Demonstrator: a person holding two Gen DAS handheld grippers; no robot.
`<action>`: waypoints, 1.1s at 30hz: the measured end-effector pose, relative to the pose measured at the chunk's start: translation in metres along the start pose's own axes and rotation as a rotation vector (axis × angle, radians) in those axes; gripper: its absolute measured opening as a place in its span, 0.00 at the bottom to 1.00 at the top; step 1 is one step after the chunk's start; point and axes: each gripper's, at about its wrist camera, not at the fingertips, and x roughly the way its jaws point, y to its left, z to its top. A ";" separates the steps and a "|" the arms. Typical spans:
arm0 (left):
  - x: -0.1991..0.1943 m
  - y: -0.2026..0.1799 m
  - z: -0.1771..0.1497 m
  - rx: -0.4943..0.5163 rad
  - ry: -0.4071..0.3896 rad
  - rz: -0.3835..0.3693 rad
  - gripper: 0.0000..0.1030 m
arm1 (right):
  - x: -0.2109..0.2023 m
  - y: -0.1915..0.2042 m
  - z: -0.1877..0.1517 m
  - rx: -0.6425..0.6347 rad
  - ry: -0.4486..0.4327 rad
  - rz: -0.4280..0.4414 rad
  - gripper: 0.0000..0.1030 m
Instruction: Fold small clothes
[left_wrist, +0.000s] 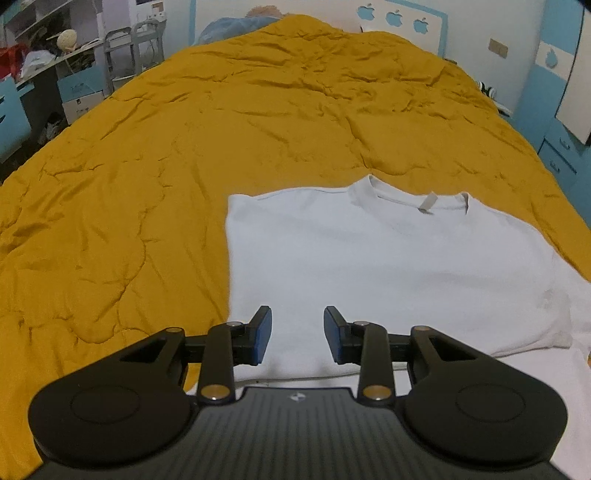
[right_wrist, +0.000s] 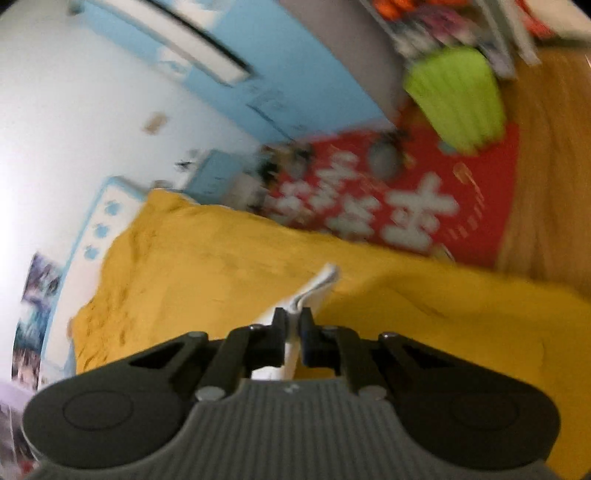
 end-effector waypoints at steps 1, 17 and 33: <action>-0.002 0.001 0.000 -0.010 -0.004 -0.002 0.38 | -0.010 0.024 0.006 -0.050 -0.016 0.019 0.02; -0.057 0.069 0.008 -0.093 -0.131 -0.093 0.38 | -0.056 0.490 -0.123 -0.660 0.016 0.387 0.02; -0.046 0.135 0.016 -0.131 -0.144 -0.121 0.38 | 0.091 0.545 -0.517 -0.747 0.444 0.367 0.02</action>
